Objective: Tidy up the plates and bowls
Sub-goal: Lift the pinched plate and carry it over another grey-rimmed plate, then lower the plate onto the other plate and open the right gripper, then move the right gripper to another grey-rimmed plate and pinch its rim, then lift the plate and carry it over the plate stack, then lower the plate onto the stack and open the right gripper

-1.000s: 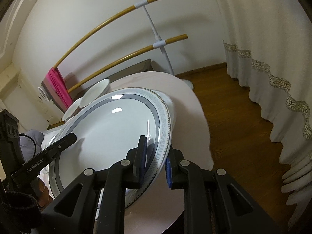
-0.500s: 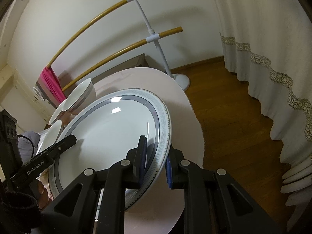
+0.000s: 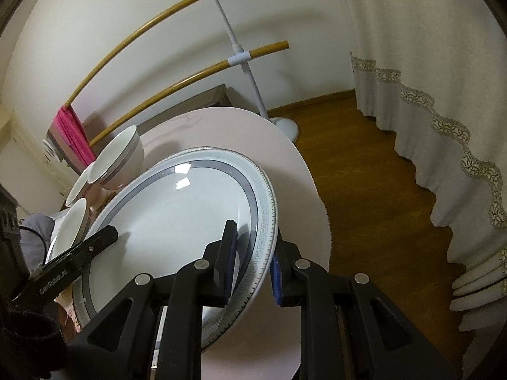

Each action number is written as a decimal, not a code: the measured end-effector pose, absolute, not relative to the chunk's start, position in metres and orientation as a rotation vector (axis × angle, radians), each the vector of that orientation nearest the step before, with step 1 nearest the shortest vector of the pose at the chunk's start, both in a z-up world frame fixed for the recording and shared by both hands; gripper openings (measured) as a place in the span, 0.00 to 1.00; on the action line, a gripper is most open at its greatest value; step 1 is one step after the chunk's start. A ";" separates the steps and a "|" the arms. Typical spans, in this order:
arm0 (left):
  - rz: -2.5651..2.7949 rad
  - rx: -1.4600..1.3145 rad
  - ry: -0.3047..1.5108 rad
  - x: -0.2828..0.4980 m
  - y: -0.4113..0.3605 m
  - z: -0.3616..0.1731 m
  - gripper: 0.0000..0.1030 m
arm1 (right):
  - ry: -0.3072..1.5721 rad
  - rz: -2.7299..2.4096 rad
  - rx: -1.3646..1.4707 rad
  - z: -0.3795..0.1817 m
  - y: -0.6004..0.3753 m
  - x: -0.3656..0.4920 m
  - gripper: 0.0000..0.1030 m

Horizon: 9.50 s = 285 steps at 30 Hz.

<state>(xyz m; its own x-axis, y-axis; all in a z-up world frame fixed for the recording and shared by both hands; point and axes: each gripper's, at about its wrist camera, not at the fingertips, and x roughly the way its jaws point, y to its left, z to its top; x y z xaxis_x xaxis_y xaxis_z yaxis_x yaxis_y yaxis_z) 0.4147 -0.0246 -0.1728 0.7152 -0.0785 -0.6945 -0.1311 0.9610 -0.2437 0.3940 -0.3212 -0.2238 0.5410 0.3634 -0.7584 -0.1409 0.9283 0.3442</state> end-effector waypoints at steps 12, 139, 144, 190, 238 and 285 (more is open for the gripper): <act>0.064 -0.266 0.790 0.407 -0.033 -0.168 0.18 | 0.969 0.275 0.265 -0.227 -0.317 0.403 0.21; 0.142 -0.217 0.758 0.253 0.274 -0.143 0.57 | 1.018 0.422 0.247 -0.230 -0.024 0.282 0.42; 0.117 -0.236 0.781 0.275 0.287 -0.159 0.49 | 1.019 0.424 0.255 -0.239 -0.024 0.287 0.32; 0.170 -0.275 0.601 0.166 0.261 -0.094 0.18 | 0.896 0.642 0.230 -0.189 -0.032 0.257 0.20; -0.093 -0.096 0.776 0.299 -0.054 -0.083 0.19 | 0.879 0.324 0.294 -0.218 -0.340 0.364 0.20; -0.035 -0.120 0.822 0.313 -0.060 -0.092 0.21 | 1.045 0.070 0.164 -0.216 -0.291 0.400 0.36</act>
